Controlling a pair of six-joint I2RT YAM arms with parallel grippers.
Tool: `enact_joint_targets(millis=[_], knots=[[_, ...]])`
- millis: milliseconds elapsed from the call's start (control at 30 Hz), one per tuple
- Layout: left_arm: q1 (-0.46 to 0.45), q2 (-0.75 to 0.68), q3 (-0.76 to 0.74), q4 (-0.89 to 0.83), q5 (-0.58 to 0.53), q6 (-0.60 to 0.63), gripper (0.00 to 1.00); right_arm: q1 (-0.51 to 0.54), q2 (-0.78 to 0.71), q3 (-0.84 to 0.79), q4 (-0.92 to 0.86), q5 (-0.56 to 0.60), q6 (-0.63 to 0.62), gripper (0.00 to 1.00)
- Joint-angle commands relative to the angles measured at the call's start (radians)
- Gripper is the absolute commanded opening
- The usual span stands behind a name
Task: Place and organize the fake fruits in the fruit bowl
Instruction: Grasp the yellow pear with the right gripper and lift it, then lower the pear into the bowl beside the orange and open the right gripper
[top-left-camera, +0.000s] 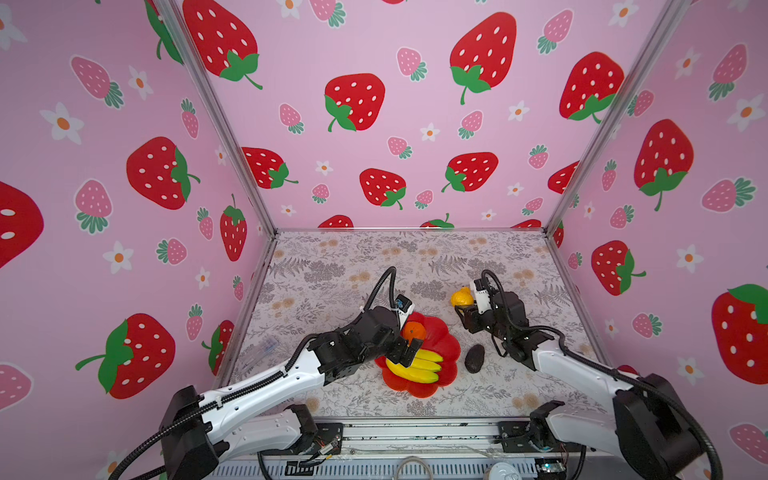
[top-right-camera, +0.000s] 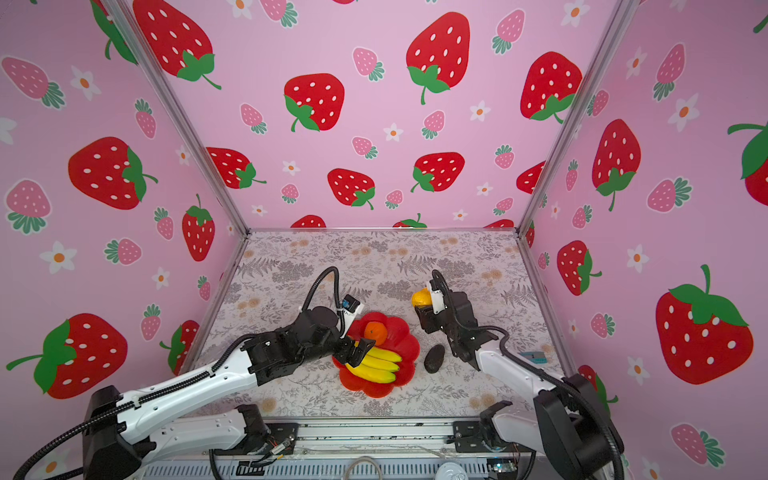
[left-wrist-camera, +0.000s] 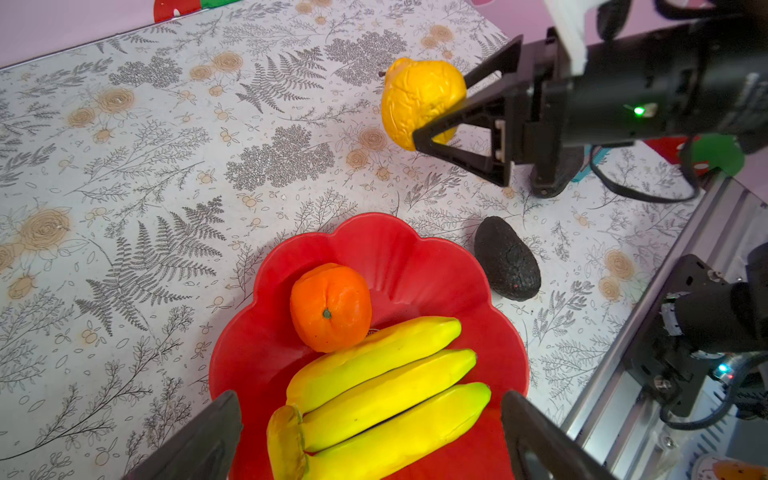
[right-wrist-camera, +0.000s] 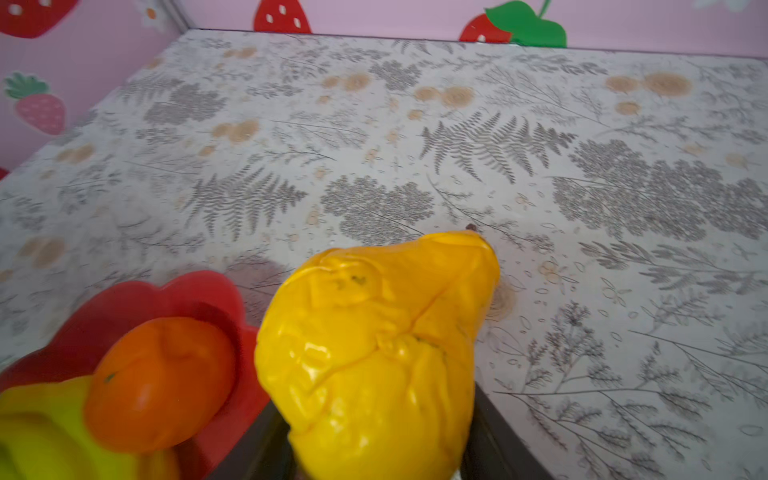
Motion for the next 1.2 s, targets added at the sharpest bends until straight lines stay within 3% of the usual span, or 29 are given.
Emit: enact_joint_targets(millis=[0,133,467,967,1167], knots=[[-0.001,-0.011,0.000,-0.013,-0.034,-0.002,0.99,0.040,-0.095,-0.060,0.000,-0.064,-0.030,0.56],[-0.004,-0.025,-0.004,-0.019,-0.044,-0.013,0.99,0.095,-0.120,-0.080,-0.026,-0.139,-0.037,0.56],[-0.003,-0.046,-0.003,-0.026,-0.047,-0.013,0.99,0.227,-0.014,-0.064,-0.022,-0.097,-0.045,0.56],[-0.004,-0.039,-0.024,-0.029,-0.058,-0.013,0.99,0.258,0.082,-0.036,-0.034,-0.026,-0.059,0.64],[-0.003,-0.045,-0.025,-0.029,-0.059,-0.009,0.99,0.264,0.071,-0.030,-0.043,-0.010,-0.062,0.74]])
